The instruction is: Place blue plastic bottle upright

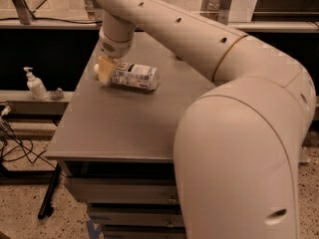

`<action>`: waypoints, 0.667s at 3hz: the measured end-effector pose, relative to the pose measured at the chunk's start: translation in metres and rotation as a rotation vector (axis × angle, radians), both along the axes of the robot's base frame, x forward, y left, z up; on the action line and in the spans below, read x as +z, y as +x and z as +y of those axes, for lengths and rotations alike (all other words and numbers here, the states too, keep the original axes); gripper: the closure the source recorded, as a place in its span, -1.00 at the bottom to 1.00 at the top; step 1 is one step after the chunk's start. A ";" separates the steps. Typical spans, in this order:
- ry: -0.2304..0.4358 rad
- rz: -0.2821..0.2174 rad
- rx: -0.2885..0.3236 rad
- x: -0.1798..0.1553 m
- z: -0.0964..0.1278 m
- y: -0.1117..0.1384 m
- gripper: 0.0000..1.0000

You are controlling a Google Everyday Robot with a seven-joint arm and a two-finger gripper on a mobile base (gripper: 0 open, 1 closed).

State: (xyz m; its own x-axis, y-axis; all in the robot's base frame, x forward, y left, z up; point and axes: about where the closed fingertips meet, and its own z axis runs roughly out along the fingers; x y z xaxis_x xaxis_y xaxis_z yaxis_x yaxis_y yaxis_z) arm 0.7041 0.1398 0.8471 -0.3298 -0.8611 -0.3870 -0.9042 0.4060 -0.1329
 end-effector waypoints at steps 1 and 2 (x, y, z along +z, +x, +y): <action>0.013 -0.011 -0.005 0.006 -0.004 0.006 0.28; 0.107 -0.035 -0.028 0.026 -0.023 0.018 0.74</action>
Offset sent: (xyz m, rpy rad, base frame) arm 0.0360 -0.0616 0.0613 0.2449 -0.0734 -0.0786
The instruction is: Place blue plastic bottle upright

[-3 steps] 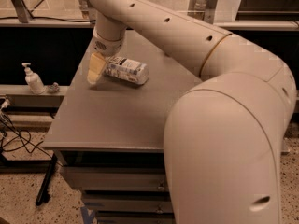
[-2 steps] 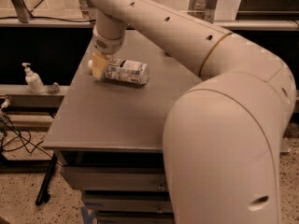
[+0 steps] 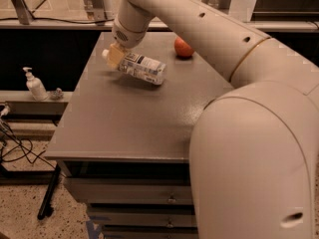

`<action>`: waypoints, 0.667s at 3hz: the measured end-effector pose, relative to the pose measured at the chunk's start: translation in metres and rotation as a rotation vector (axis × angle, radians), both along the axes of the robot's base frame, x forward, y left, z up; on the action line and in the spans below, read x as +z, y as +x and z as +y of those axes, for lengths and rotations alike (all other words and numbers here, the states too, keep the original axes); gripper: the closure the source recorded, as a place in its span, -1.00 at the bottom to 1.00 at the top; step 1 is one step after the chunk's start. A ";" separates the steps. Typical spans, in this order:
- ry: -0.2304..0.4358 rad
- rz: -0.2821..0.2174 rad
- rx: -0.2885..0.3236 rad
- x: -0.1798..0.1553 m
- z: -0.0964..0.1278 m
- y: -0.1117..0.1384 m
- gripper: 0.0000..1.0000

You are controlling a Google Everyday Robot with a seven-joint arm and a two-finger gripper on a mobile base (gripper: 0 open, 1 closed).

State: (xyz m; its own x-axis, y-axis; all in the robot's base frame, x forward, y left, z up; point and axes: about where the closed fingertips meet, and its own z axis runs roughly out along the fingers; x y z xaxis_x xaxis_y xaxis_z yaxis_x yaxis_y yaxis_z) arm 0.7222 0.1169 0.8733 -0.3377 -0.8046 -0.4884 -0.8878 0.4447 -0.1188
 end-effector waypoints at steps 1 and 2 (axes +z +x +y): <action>0.154 -0.045 -0.040 0.030 -0.036 0.006 1.00; 0.329 -0.111 -0.090 0.062 -0.079 0.005 1.00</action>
Offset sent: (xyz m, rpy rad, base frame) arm 0.0038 -0.1496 0.1099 0.5676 -0.2131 -0.1707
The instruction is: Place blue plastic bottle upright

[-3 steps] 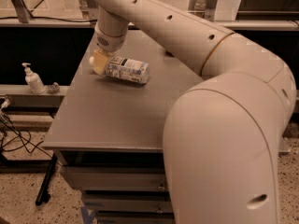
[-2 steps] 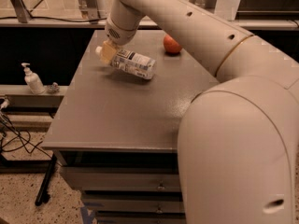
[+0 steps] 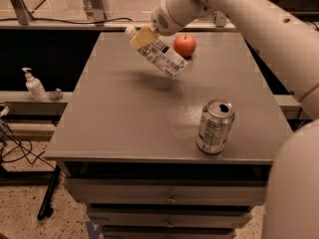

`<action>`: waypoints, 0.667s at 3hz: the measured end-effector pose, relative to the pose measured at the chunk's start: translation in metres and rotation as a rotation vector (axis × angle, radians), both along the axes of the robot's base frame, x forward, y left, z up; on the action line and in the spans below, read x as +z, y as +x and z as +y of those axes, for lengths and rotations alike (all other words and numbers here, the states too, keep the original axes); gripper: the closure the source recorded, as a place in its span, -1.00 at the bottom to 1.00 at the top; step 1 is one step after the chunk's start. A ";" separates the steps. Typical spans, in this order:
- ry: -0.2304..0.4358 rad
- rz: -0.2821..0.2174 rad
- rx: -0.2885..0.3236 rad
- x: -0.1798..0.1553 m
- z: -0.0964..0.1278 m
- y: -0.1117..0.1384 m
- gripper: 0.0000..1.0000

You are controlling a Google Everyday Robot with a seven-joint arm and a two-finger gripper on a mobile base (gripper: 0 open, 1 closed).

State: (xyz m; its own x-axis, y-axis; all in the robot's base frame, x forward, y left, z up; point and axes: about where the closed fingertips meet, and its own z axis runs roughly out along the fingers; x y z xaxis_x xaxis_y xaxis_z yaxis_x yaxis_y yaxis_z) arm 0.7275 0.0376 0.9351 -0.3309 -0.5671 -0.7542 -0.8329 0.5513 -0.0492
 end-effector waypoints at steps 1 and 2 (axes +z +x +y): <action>0.179 -0.064 -0.026 0.017 -0.033 -0.006 1.00; 0.341 -0.154 -0.040 0.033 -0.061 -0.013 1.00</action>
Offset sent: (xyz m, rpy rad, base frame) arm -0.0252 -0.1083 0.0639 0.5498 -0.3025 -0.0567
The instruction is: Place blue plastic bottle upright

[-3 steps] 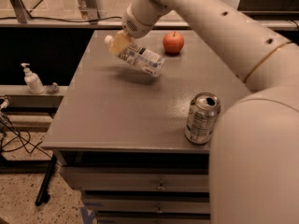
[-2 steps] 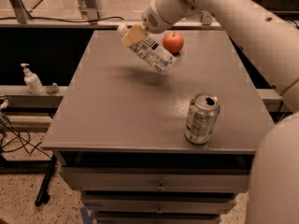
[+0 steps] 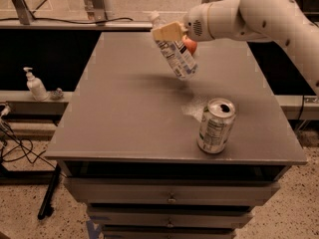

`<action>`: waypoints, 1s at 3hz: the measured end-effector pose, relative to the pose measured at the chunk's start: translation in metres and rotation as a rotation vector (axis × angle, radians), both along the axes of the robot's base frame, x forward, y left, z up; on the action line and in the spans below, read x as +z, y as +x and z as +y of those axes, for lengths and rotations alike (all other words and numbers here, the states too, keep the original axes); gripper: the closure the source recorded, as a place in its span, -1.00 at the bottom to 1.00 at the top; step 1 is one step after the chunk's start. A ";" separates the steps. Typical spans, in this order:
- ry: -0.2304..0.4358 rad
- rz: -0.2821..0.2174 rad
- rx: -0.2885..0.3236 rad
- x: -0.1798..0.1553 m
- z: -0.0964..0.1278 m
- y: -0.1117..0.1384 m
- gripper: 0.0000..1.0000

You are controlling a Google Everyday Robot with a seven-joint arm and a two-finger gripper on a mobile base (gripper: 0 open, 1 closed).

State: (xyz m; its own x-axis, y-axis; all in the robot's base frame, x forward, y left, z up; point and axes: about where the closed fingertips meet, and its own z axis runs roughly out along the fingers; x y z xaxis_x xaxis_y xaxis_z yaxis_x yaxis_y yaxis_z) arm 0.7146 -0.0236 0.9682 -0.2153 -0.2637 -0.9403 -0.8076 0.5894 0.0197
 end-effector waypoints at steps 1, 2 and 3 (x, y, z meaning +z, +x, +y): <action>0.137 -0.099 -0.011 0.013 -0.021 -0.005 1.00; 0.231 -0.200 -0.015 0.022 -0.034 -0.010 1.00; 0.305 -0.274 -0.020 0.022 -0.046 -0.017 1.00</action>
Offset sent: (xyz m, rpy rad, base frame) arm -0.0199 -0.0571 0.0344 0.3367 -0.3370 -0.0244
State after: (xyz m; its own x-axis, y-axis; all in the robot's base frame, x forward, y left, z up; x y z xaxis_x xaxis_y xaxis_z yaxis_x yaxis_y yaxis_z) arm 0.6972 -0.0695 0.9904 0.0515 0.0378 -0.9980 -0.7958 0.6053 -0.0182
